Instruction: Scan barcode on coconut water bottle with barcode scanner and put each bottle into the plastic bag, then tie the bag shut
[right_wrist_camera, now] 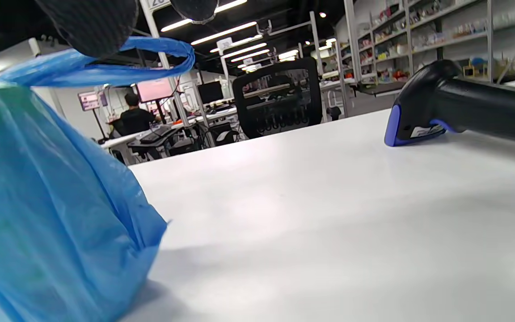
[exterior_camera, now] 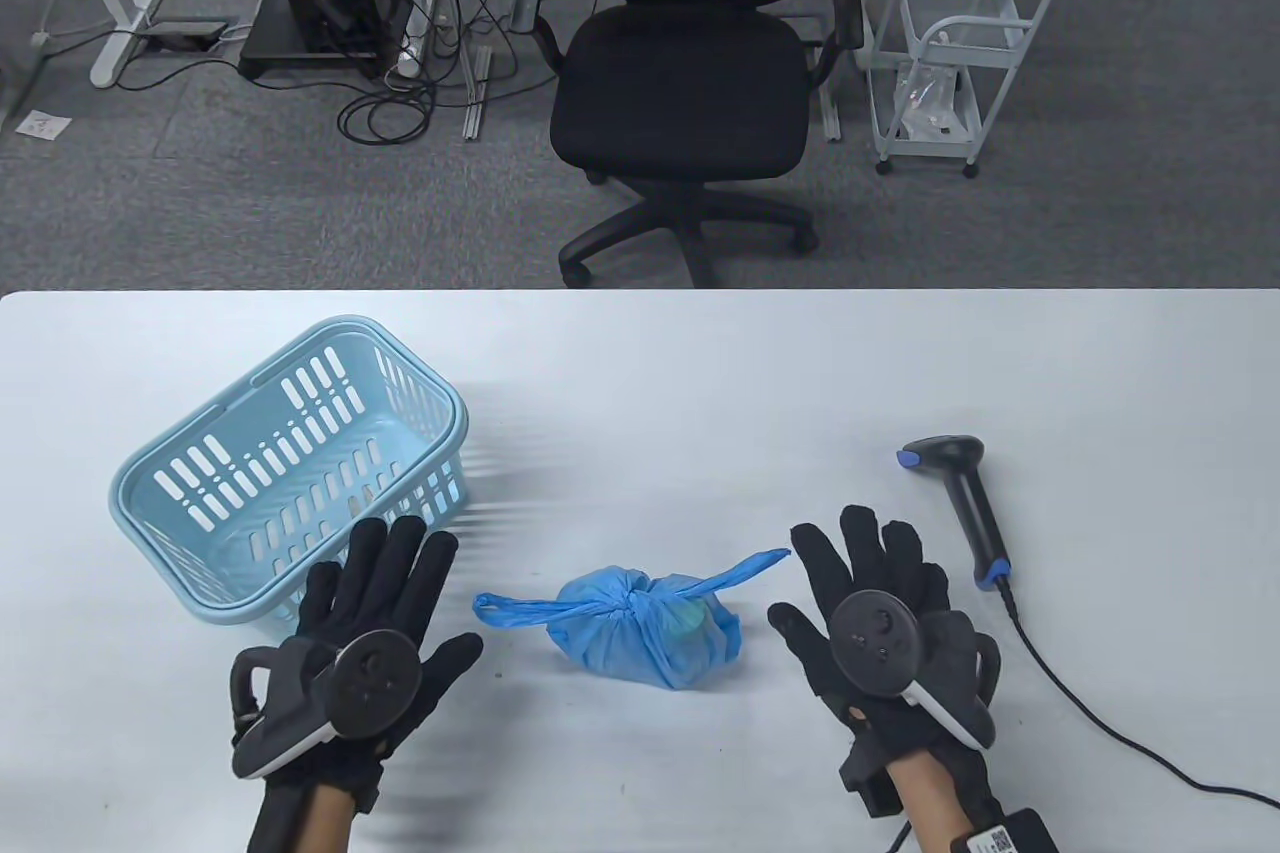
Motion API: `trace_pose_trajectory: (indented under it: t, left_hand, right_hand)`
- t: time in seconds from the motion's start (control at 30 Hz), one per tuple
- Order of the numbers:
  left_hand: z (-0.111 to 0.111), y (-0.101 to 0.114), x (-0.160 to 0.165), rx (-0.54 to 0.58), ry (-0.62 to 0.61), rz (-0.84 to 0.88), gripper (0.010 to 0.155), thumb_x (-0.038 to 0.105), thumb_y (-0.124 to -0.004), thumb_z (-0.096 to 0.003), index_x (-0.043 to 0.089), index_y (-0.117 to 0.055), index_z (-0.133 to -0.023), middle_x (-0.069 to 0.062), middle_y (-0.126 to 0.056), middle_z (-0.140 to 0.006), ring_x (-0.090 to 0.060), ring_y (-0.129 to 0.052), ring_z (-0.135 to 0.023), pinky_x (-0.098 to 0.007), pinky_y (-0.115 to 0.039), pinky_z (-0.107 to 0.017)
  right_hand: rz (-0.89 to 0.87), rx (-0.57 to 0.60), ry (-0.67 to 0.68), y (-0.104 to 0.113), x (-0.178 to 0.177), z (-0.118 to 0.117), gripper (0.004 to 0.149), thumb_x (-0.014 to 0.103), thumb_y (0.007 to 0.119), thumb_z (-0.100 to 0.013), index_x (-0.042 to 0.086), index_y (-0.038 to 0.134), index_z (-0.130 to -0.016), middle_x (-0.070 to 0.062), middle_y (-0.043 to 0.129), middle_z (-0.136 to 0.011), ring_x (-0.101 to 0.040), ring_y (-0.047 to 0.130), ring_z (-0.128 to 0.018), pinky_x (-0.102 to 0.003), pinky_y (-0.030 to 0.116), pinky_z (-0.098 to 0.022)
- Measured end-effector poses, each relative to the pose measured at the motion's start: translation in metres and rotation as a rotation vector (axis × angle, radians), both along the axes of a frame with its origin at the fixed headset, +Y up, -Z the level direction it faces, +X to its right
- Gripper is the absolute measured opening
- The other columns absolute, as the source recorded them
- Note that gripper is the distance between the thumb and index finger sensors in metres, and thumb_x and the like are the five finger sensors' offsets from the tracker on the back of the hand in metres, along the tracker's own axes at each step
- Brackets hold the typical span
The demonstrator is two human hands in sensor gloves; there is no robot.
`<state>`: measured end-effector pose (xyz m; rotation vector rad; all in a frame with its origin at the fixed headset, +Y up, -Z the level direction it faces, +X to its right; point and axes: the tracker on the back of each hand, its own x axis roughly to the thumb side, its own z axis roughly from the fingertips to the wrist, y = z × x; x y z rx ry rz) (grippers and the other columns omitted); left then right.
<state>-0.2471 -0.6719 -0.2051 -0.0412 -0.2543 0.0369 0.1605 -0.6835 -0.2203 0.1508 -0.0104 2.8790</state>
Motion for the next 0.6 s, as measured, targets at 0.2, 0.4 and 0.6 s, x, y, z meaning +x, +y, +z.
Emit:
trace_pose_trajectory:
  t: [0.2,0.4,0.6]
  left_hand:
    - [0.001,-0.027,0.002,-0.084,0.024,-0.026,0.101,0.076,-0.058,-0.0625,0.026,0.002,-0.126,-0.008,0.012,-0.13,-0.041,0.01,-0.117,-0.071,-0.013,-0.079]
    - [-0.001,-0.036,-0.004,-0.155,0.05,-0.049,0.102,0.077,-0.057,-0.0621,0.025,0.004,-0.125,-0.008,0.014,-0.129,-0.04,0.013,-0.115,-0.07,-0.01,-0.079]
    - [-0.001,-0.04,-0.002,-0.169,0.047,-0.069,0.102,0.077,-0.057,-0.0618,0.025,0.003,-0.125,-0.008,0.014,-0.129,-0.04,0.013,-0.115,-0.07,-0.01,-0.079]
  right_hand:
    - [0.04,-0.049,-0.009,-0.019,0.002,0.0,0.078,0.063,0.061,-0.054,0.033,0.019,-0.113,-0.015,0.001,-0.119,-0.057,0.006,-0.104,-0.076,0.022,-0.07]
    - [0.121,-0.092,-0.024,-0.032,0.005,-0.003,0.08,0.063,0.061,-0.054,0.031,0.018,-0.113,-0.016,0.001,-0.119,-0.056,0.007,-0.105,-0.076,0.023,-0.071]
    - [0.136,-0.143,-0.011,-0.041,0.002,-0.008,0.081,0.063,0.061,-0.053,0.029,0.019,-0.114,-0.016,0.001,-0.118,-0.055,0.006,-0.105,-0.076,0.022,-0.071]
